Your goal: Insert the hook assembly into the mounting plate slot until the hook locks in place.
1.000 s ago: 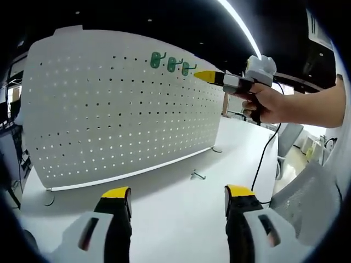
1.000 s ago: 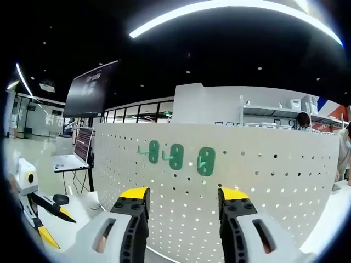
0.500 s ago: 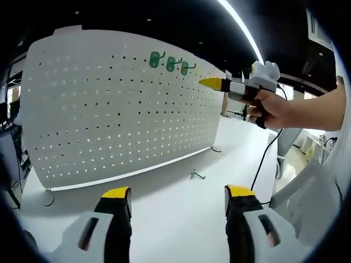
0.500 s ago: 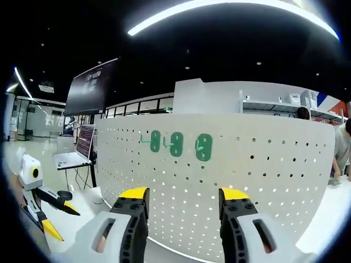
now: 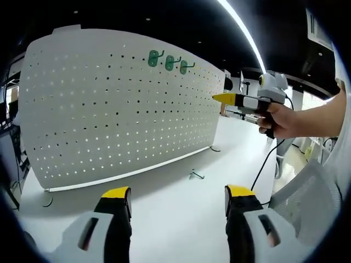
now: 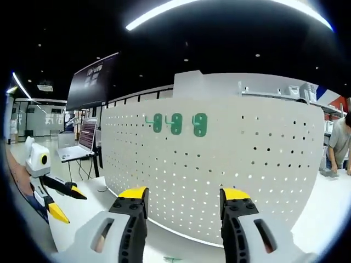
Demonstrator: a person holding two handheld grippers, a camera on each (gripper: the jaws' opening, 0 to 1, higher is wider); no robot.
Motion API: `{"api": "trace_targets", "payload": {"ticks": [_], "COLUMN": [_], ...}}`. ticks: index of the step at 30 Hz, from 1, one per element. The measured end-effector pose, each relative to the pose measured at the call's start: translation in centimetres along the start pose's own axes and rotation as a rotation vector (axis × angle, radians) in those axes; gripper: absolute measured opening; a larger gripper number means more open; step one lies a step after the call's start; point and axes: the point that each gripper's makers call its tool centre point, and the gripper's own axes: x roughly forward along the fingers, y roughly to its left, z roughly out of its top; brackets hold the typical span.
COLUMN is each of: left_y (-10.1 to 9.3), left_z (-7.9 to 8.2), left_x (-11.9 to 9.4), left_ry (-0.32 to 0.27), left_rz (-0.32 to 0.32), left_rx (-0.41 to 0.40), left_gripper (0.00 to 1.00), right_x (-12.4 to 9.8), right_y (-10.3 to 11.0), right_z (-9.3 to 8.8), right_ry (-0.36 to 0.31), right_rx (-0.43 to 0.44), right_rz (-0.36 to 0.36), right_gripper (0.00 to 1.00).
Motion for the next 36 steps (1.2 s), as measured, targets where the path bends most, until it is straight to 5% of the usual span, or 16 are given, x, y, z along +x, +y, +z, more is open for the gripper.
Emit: {"api": "trace_targets", "payload": {"ticks": [36], "left_y": [0.2], "left_z": [-0.6], "left_x": [-0.1], "left_ry": [0.007], "left_rz": [0.003], "left_rx": [-0.002], "left_gripper": [0.72], "right_x": [-5.3], "right_y": [1.1], "right_z": [-6.9], "right_ry": [0.154], "right_rx": [0.057], "right_rz": [0.023], "right_gripper": [0.54]}}
